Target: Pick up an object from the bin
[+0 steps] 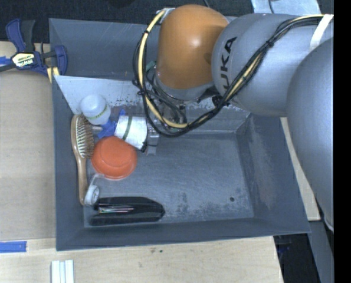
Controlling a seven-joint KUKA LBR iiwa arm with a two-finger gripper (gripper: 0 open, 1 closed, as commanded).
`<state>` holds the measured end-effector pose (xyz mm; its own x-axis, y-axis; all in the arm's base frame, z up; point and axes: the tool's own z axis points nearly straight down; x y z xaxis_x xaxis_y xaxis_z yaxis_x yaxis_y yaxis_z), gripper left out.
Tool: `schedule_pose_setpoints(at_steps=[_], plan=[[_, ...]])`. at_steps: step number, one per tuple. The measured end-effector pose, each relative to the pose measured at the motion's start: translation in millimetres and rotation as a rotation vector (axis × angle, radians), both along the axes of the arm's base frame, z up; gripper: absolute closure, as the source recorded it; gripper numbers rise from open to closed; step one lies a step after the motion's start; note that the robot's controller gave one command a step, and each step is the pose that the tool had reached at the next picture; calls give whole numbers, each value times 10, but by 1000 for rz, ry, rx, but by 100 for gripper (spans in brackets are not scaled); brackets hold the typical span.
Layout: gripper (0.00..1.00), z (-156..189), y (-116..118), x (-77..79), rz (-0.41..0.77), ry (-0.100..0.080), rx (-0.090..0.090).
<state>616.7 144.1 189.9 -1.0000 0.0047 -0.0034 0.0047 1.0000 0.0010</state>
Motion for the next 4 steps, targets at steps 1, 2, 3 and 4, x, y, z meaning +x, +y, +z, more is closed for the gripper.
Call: schedule_pose_setpoints(at_steps=[1, 2, 3, 4], plan=[[0, 1, 3, 0, 0, 0, 0], [0, 40, 73, -5, 6, -2, -1], [0, -208, 230, -200, 236, -4, -1], [0, -136, 231, -205, 212, 9, -1]])
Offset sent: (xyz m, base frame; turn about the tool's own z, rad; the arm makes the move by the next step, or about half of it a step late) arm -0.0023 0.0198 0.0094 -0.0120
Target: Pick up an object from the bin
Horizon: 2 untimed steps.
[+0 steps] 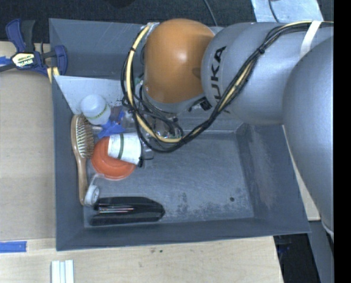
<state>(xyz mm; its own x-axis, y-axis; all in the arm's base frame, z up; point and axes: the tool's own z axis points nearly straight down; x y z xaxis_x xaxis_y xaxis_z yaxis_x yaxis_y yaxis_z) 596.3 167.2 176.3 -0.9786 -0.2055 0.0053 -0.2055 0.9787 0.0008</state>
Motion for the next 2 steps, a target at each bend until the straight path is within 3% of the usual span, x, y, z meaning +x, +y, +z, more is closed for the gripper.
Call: schedule_pose_setpoints(at_steps=[1, 2], plan=[[0, 330, 47, -34, -47, -15, 1], [0, 1242, -161, -304, 216, -23, 1]])
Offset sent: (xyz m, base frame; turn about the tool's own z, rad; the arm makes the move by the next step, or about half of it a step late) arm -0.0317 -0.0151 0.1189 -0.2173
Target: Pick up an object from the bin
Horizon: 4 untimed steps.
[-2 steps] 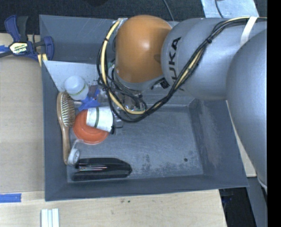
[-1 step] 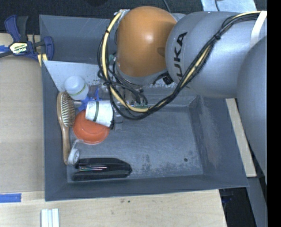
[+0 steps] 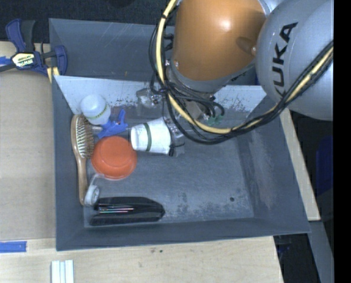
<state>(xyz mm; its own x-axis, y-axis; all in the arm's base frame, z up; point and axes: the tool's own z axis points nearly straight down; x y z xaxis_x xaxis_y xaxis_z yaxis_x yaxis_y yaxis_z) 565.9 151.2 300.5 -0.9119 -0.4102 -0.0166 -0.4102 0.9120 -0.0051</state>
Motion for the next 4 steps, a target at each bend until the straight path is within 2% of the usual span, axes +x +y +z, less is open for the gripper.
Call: schedule_pose_setpoints(at_steps=[1, 2, 3, 4], plan=[[0, -1052, 154, 211, -378, 7, 6], [0, -532, 43, 176, 45, -8, 1], [0, -1178, 189, 80, -222, 7, 3], [100, -841, 364, 213, -137, -22, 10]])
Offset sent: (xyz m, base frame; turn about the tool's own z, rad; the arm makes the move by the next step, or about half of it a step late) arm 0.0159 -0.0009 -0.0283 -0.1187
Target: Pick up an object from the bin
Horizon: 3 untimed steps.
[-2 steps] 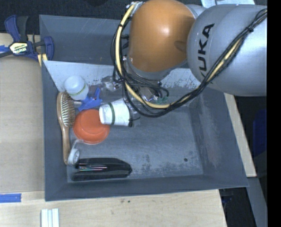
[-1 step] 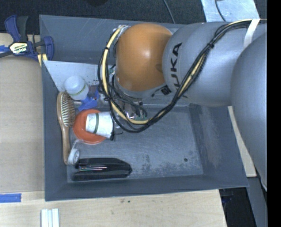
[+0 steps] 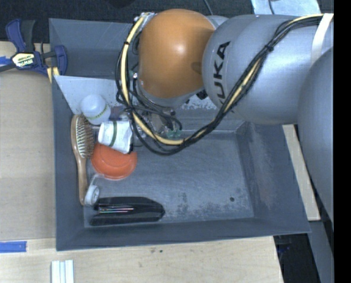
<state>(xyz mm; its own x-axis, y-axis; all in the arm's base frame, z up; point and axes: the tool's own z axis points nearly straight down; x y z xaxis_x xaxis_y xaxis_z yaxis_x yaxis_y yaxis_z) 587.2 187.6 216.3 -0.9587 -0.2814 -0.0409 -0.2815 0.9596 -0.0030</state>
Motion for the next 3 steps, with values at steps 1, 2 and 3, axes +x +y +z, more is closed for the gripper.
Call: schedule_pose_setpoints(at_steps=[1, 2, 3], plan=[[100, -7, -2, -4, 0, 2, -1], [100, 722, 158, -610, 117, -8, -1], [100, -314, 218, 123, 5, 3, -2]])
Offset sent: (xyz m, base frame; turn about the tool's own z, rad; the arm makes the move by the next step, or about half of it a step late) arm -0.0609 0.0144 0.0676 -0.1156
